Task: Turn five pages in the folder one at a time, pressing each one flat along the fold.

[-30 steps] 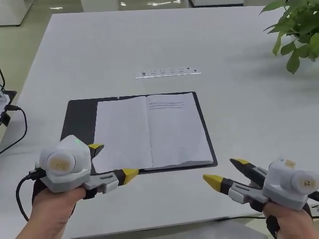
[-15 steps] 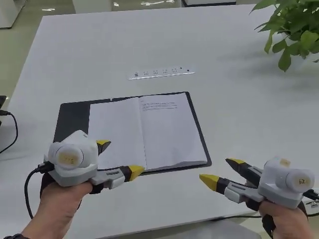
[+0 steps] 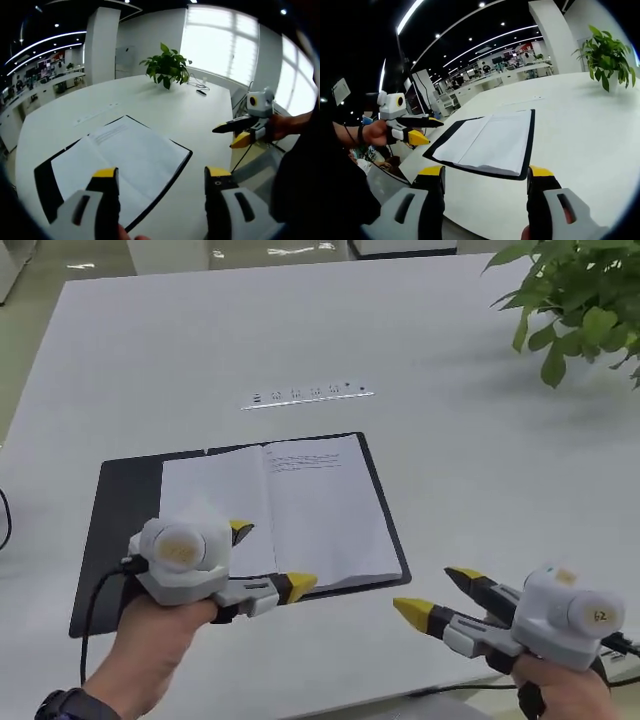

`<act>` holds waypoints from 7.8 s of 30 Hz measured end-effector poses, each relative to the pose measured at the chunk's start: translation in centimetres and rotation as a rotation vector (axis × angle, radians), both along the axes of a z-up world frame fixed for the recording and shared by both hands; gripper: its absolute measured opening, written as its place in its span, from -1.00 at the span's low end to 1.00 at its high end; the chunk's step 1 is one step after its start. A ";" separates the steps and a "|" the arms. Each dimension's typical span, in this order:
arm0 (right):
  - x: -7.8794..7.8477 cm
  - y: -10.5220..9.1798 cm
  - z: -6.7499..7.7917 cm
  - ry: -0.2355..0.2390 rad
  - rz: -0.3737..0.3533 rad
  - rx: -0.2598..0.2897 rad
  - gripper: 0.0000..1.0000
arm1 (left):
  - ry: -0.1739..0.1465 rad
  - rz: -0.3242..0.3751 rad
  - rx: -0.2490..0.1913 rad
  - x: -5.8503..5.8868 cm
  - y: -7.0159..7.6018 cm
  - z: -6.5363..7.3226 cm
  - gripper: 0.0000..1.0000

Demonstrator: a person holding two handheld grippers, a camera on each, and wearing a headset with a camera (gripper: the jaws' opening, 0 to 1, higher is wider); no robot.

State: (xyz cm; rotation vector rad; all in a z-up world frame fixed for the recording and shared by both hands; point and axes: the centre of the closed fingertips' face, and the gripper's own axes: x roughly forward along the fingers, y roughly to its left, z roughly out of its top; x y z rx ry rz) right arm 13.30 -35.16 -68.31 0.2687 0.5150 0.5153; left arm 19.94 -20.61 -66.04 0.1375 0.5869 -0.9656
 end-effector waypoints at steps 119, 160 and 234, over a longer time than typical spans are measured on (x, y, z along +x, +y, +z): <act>11.9 1.5 -4.6 0.131 0.013 0.234 0.00 | 0.098 0.024 0.097 4.9 -8.8 -11.4 0.09; 11.6 2.6 -3.7 0.153 -0.095 0.394 -1.00 | 0.055 0.127 0.060 1.9 -3.6 -7.0 0.35; 11.9 24.0 0.3 0.151 0.177 0.433 -1.00 | -0.046 0.484 0.045 0.4 21.3 -3.1 0.43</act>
